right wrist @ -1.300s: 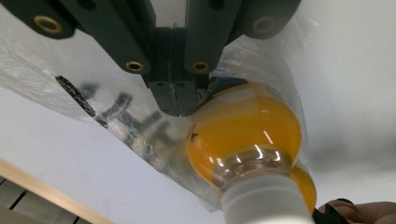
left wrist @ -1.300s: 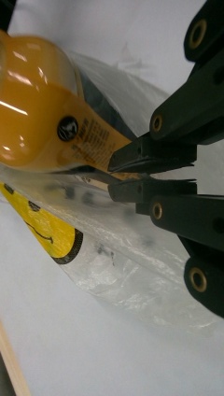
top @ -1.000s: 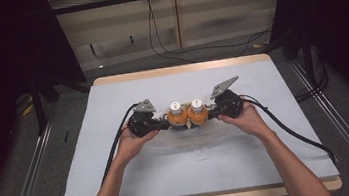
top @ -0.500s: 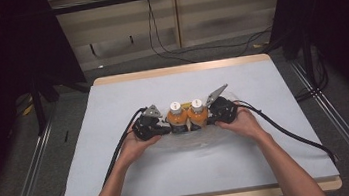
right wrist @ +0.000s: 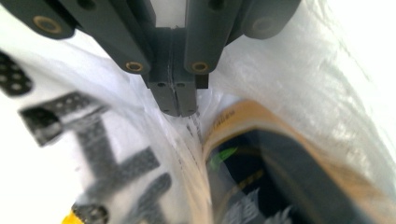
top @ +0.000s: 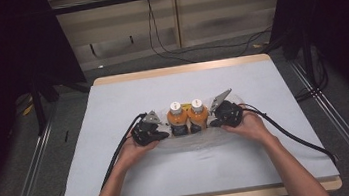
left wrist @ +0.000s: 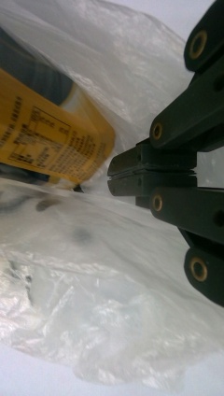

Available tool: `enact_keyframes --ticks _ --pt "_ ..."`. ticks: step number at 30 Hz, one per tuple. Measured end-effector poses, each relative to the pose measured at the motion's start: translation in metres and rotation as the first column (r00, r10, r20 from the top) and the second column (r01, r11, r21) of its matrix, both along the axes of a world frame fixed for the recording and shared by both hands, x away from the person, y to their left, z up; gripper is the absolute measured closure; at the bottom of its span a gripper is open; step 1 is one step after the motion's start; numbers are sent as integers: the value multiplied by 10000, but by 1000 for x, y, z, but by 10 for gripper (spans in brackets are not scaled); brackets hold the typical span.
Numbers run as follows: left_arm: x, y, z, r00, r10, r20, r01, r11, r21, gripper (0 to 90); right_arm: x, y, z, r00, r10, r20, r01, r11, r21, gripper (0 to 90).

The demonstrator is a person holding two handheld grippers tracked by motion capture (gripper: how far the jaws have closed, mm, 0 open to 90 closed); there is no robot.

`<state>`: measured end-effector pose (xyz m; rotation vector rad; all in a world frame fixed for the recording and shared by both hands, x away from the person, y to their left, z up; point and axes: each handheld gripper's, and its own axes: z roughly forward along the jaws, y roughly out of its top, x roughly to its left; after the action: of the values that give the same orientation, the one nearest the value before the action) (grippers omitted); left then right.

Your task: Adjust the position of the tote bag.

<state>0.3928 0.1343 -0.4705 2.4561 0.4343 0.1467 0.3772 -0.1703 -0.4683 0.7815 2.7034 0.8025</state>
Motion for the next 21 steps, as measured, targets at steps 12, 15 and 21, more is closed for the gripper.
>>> enact_keyframes --ticks 12,15,21 --pt "2 12 0 9951 764 632 -780 9967 238 900 -14 -5 1 9950 166 988 -43 9923 -1240 900" --pt "1 11 1 9951 707 694 -734 9966 373 900 -16 -7 2 9942 36 1078 119 9898 -1422 900" --pt "-2 13 3 9941 622 892 -689 9948 752 900 -16 -20 3 9939 -314 1059 496 9836 -1735 900"
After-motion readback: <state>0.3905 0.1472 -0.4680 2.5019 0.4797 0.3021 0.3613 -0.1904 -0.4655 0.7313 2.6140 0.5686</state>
